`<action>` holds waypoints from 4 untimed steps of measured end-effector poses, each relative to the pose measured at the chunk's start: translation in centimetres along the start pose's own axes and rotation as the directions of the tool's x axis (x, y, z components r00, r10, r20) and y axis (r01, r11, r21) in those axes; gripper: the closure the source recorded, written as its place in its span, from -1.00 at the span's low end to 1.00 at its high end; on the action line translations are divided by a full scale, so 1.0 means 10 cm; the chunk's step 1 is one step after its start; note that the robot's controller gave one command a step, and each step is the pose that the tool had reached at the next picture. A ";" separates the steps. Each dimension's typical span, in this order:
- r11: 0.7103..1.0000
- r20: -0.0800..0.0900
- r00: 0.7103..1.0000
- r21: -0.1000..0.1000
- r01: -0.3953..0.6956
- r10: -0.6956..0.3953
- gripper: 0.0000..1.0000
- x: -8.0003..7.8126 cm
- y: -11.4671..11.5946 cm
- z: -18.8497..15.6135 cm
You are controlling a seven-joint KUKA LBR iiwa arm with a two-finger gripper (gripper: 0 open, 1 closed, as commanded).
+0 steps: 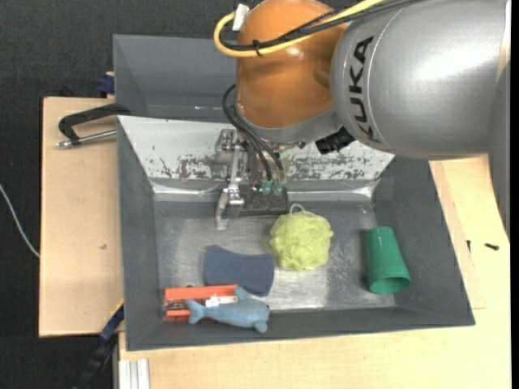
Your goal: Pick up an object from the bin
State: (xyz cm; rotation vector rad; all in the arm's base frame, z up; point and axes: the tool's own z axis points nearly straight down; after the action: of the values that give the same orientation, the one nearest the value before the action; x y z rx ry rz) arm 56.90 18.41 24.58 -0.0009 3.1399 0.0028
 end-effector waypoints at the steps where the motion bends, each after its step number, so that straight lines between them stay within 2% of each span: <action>1: 1.000 0.002 1.000 -0.001 -0.024 0.024 -1.00 0.27 -0.22 0.69; 2: 0.986 -0.003 0.986 0.001 0.168 -0.168 -1.00 0.63 -0.58 0.87; 3: 0.991 0.001 0.991 0.000 0.133 -0.133 -1.00 0.71 -0.42 0.86; 4: 0.983 0.017 0.983 -0.002 0.183 -0.183 -1.00 0.72 -0.59 1.60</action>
Offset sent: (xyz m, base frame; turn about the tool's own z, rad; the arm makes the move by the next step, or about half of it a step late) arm -0.0721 -0.0700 -0.0858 -0.1915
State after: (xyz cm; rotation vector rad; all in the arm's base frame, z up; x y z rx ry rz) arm 49.74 12.52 8.53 -0.2874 3.1093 0.0074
